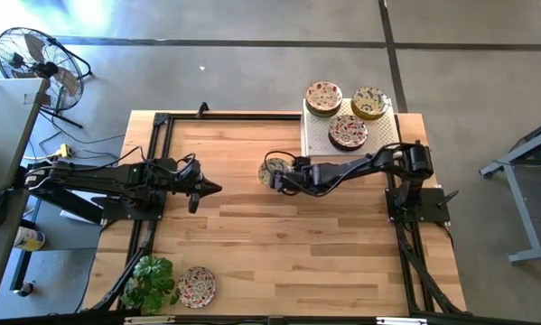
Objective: Pick & Place Mini bowls
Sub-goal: Stack the yellow patterned bowl on top of the yellow patterned bowl on the shelf
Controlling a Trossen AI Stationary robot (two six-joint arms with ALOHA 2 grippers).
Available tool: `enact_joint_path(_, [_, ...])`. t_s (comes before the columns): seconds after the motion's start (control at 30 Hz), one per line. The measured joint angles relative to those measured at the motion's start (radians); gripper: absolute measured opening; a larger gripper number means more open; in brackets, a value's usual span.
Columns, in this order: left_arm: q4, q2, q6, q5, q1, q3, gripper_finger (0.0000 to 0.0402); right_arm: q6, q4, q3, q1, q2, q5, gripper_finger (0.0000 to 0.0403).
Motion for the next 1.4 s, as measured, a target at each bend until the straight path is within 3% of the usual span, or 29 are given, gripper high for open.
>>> enact_joint_path(0.33, [0.002, 0.0, -0.005, -0.004, 0.0, 0.0, 0.0, -0.032, 0.047, -0.024, 0.0, -0.007, -0.066, 0.0011])
enact_joint_path(0.6, [0.003, 0.0, -0.007, -0.023, 0.0, 0.0, 0.0, -0.123, 0.027, -0.019, 0.015, -0.116, -0.149, 0.001])
enact_joint_path(0.73, [0.009, 0.0, -0.007, -0.023, 0.0, 0.0, 0.0, -0.188, 0.013, -0.019, 0.017, -0.227, -0.223, 0.0006])
enact_joint_path(0.87, [0.011, 0.0, -0.001, -0.026, 0.0, 0.0, 0.0, -0.215, -0.032, -0.018, 0.015, -0.375, -0.225, 0.0015])
enact_joint_path(1.13, [0.017, 0.0, 0.001, -0.069, 0.0, 0.0, 0.0, -0.357, -0.347, 0.154, -0.119, -0.608, -0.09, 0.0012])
enact_joint_path(1.4, [0.026, 0.0, 0.0, -0.109, 0.0, 0.0, 0.0, -0.42, -0.796, 0.383, -0.447, -0.672, -0.099, 0.0012])
